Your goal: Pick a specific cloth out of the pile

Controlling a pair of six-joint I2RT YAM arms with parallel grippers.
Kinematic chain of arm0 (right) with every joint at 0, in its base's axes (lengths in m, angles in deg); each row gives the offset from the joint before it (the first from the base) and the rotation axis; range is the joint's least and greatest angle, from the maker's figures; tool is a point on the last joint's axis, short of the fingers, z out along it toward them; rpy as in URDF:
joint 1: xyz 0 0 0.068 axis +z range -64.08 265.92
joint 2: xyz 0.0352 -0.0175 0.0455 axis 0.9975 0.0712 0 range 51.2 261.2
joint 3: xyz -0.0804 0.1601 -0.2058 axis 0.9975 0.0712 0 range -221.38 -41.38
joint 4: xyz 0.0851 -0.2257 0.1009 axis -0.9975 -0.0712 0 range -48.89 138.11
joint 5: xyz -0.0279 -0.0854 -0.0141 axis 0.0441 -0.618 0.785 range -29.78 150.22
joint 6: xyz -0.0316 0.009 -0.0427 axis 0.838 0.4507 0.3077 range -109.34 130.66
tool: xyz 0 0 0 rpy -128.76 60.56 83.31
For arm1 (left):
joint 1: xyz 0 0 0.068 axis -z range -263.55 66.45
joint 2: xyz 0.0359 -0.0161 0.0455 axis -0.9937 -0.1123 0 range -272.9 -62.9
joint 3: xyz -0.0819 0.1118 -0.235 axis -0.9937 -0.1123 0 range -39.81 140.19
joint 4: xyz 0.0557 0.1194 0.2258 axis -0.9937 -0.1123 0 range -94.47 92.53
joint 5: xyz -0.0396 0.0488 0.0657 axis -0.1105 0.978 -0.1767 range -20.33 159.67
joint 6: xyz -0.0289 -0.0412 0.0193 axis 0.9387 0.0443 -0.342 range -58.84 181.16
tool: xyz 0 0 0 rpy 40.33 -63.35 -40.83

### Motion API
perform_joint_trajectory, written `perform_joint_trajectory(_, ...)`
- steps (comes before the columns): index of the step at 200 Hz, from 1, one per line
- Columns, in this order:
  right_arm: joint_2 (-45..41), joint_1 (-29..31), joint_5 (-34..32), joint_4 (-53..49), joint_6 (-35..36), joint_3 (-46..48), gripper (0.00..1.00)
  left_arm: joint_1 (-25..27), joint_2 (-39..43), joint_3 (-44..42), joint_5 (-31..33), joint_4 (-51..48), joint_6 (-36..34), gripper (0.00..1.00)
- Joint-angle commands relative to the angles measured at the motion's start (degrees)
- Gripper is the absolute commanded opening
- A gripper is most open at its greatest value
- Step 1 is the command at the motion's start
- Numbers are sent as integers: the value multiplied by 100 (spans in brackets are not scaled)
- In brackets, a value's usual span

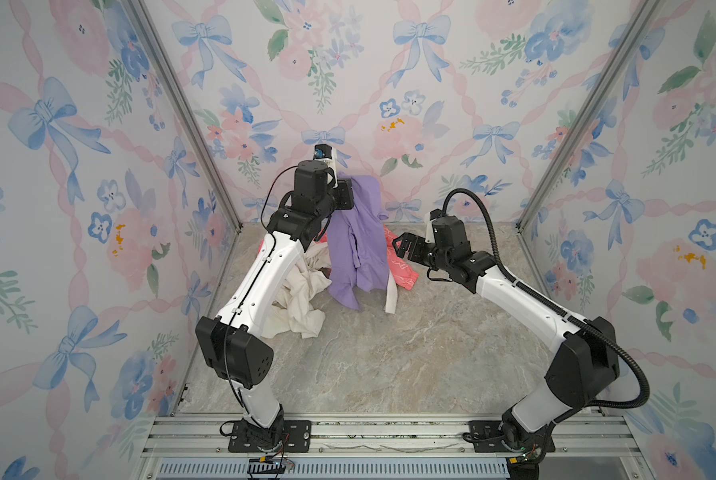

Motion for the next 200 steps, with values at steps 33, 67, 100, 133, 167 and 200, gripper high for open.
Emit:
perform_joint_trajectory(33,-295,-298,-141,-91,251,85,98,115,-309,1207,-741,333,251,0)
perform_joint_trajectory(67,-530,-555,-136,-259,443,157,98,280,-679,1966,-1068,337,427,0)
perform_joint_trajectory(100,-886,-965,-237,-391,464,391,98,450,-1185,2806,-1059,402,662,0)
perform_joint_trajectory(133,-1293,-1265,-288,-498,685,548,98,701,-1561,3070,-1202,850,1089,0)
perform_joint_trajectory(167,-1475,-1745,-124,-667,887,538,97,951,-1918,3082,-1107,1470,1541,0)
perform_joint_trajectory(200,-1579,-2281,-14,-696,935,514,97,1298,-2455,3090,-1215,2098,2277,0)
